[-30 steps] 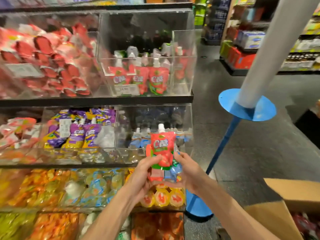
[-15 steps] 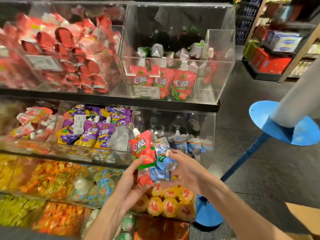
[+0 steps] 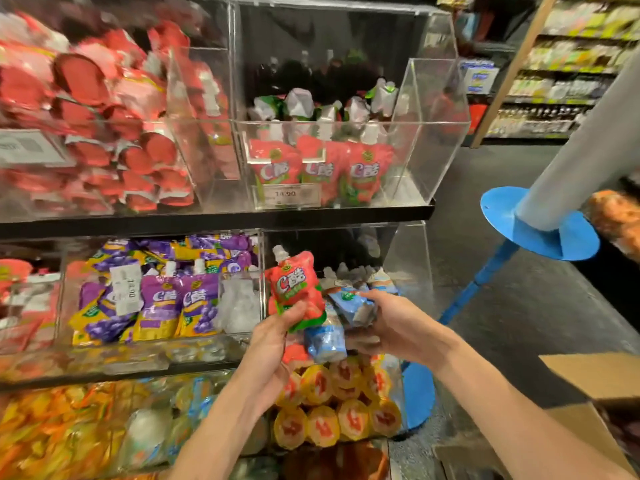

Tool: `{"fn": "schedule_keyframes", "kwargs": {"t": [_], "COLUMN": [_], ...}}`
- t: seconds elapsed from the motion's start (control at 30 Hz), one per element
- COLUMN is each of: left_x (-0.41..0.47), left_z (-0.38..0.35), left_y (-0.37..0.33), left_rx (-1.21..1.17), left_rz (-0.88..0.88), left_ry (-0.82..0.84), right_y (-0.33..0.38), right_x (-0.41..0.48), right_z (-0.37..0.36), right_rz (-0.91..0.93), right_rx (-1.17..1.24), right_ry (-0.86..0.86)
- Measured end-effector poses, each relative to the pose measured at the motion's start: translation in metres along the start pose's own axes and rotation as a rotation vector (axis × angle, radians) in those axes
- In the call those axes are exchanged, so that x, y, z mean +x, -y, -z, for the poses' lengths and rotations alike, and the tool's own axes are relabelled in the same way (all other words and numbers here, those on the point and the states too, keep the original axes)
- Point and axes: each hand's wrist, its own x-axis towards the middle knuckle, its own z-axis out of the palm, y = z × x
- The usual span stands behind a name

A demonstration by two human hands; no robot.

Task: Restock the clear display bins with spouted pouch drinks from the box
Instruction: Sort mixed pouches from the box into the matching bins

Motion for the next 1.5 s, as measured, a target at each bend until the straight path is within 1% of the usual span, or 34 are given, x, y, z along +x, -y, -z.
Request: {"fn": "schedule_keyframes", "kwargs": {"t": [0.07,0.13,0.17,0.23,0.27,0.37,0.47,0.57,0.63,0.67,0.7,0.77,0.83,0.93,1.0,1.07,1.13,1.17,1.2,1.23,1.27,1.3,1.33,1.37,1.4,1.43,1.5], "left_x": [0.005,0.009,0.012,0.017,0.02,0.026,0.03,0.033,0.035,0.036,0.037,0.038,0.038,0.038,0.038,0.038,0.036,0.036,0.037,0.038,0.039,0.041,0.044,0.046,0.048,0.049,0.051], "left_z": [-0.002,-0.004,-0.005,-0.008,-0.011,-0.019,-0.025,-0.026,-0.026,-0.027,-0.027,-0.026,-0.023,-0.018,-0.017,-0.017,-0.018,-0.018,-0.017,-0.017,-0.017,-0.018,-0.018,-0.02,-0.022,-0.023,-0.025], "left_y": [-0.001,-0.004,-0.005,-0.01,-0.012,-0.016,-0.018,-0.018,-0.019,-0.018,-0.018,-0.017,-0.016,-0.016,-0.016,-0.017,-0.018,-0.018,-0.017,-0.017,-0.016,-0.015,-0.013,-0.012,-0.011,-0.01,-0.008], "left_rx": [0.028,0.004,-0.008,-0.003,-0.001,-0.012,0.003,-0.015,-0.028,-0.036,-0.043,-0.05,-0.037,-0.034,-0.038,-0.048,-0.088,-0.105,-0.116,-0.12,-0.118,-0.111,-0.102,-0.091,-0.076,-0.055,0.007], "left_rz": [0.012,0.009,0.0,-0.009,-0.006,-0.002,-0.024,-0.043,-0.044,-0.043,-0.04,-0.041,-0.039,-0.024,-0.014,-0.011,-0.009,-0.007,-0.003,-0.003,-0.008,-0.016,-0.023,-0.028,-0.032,-0.04,-0.067], "left_ry": [-0.01,-0.032,-0.049,-0.078,-0.094,-0.126,-0.134,-0.141,-0.15,-0.149,-0.146,-0.142,-0.139,-0.127,-0.118,-0.099,-0.084,-0.08,-0.073,-0.069,-0.069,-0.075,-0.083,-0.092,-0.1,-0.111,-0.148], "right_y": [0.012,0.023,0.028,0.034,0.035,0.035,0.036,0.037,0.038,0.039,0.04,0.039,0.033,0.023,0.022,0.02,0.024,0.027,0.029,0.032,0.035,0.038,0.039,0.038,0.037,0.035,0.035], "right_x": [0.014,0.037,0.047,0.066,0.073,0.095,0.118,0.135,0.143,0.145,0.145,0.146,0.151,0.16,0.164,0.173,0.173,0.168,0.157,0.142,0.121,0.1,0.082,0.072,0.066,0.066,0.074], "right_z": [0.0,-0.001,-0.002,0.001,0.001,0.005,0.002,-0.002,-0.006,-0.009,-0.012,-0.013,-0.013,-0.01,-0.005,0.002,0.005,0.003,0.001,-0.001,-0.003,-0.002,0.004,0.013,0.022,0.028,0.034], "right_rz": [0.02,0.066,0.091,0.11,0.132,0.171,0.199,0.21,0.175,0.171,0.182,0.274,0.36,0.451,0.461,0.49,0.482,0.474,0.464,0.432,0.373,0.291,0.212,0.156,0.116,0.101,0.133], "right_rx": [-0.057,-0.093,-0.158,-0.336,-0.401,-0.52,-0.689,-0.942,-0.922,-0.948,-1.054,-1.273,-1.427,-1.523,-1.587,-1.589,-1.505,-1.447,-1.353,-1.192,-0.975,-0.751,-0.595,-0.506,-0.451,-0.423,-0.441], "right_ry": [-0.154,-0.243,-0.265,-0.274,-0.245,-0.195,-0.216,-0.346,-0.263,-0.27,-0.341,-0.508,-0.585,-0.656,-0.7,-0.71,-0.673,-0.619,-0.517,-0.366,-0.181,0.008,0.183,0.326,0.418,0.445,0.348]}}
